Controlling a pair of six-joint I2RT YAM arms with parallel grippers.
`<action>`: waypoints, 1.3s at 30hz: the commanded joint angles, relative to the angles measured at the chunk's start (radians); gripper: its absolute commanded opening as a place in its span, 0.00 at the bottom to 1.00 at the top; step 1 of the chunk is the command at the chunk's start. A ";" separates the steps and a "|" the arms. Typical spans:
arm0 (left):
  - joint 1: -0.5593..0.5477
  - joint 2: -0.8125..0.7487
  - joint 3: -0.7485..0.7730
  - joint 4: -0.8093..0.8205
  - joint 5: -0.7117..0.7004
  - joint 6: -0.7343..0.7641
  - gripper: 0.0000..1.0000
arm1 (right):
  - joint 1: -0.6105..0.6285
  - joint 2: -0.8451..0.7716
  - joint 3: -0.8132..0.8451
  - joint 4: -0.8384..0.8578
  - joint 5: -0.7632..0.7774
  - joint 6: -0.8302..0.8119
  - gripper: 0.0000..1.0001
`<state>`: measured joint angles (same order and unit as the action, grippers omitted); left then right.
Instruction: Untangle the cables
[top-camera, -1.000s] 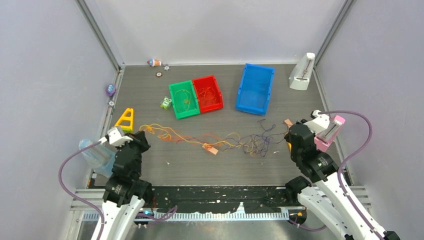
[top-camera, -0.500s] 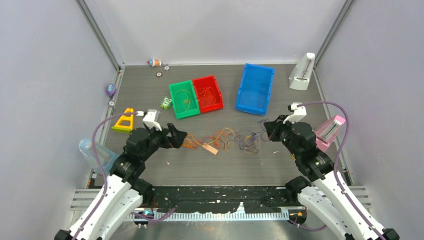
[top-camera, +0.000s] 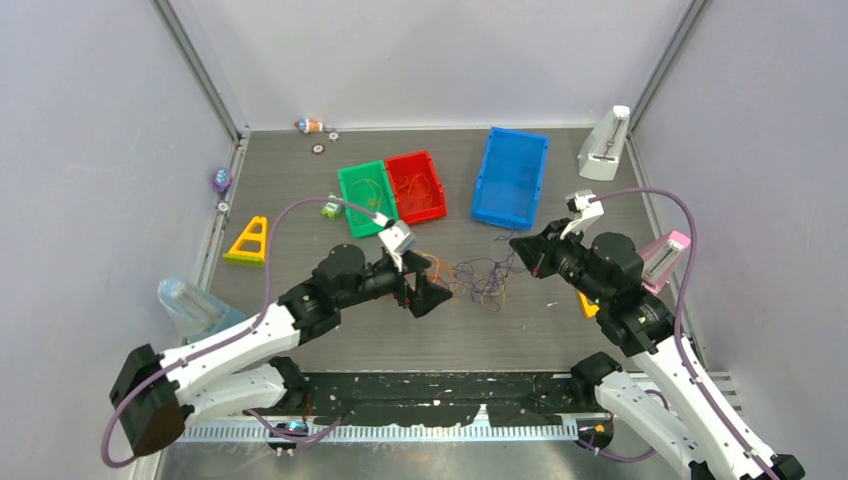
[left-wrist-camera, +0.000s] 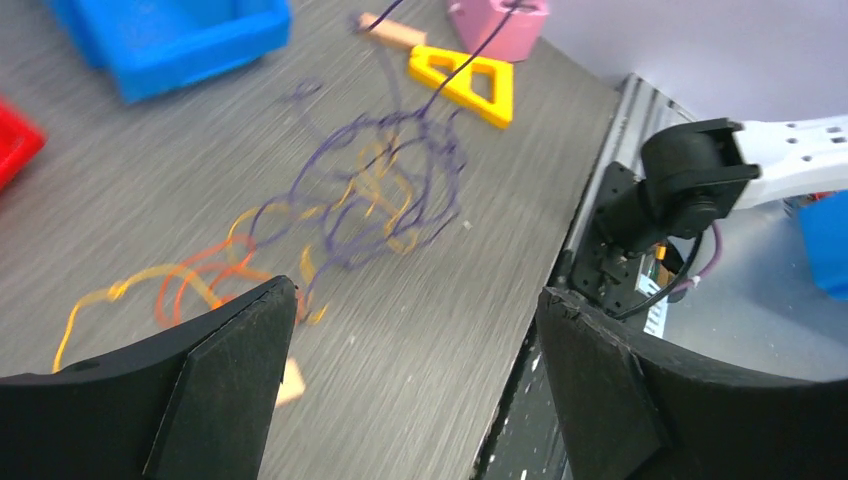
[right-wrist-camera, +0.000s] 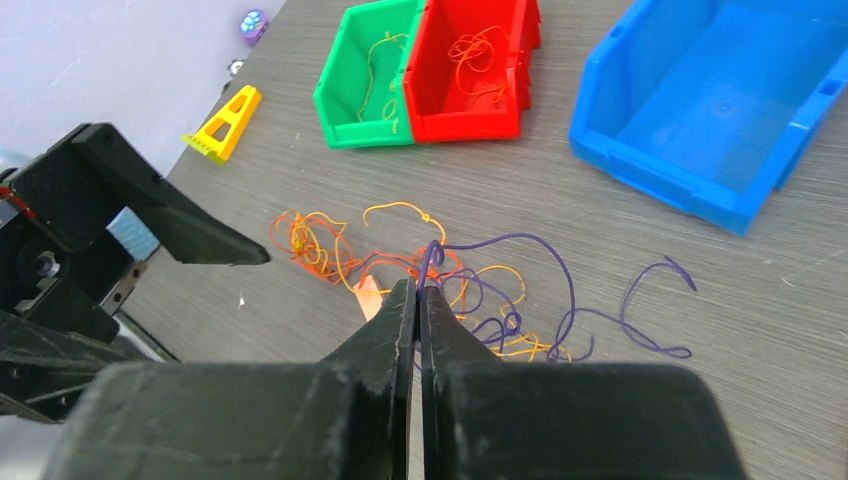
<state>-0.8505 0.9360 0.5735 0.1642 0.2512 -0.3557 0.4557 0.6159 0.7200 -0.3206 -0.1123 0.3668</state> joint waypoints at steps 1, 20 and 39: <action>-0.080 0.117 0.129 0.190 0.052 0.110 0.91 | -0.005 0.017 0.050 0.045 -0.092 -0.015 0.05; -0.138 0.673 0.404 0.271 -0.014 0.027 0.86 | -0.004 -0.006 0.103 0.047 -0.114 0.038 0.05; -0.023 0.629 0.012 0.399 -0.131 -0.211 0.11 | -0.005 -0.005 0.474 -0.085 0.450 -0.006 0.05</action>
<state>-0.9627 1.6585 0.6758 0.4782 0.1024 -0.5003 0.4557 0.6018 1.1763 -0.3901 0.1749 0.3920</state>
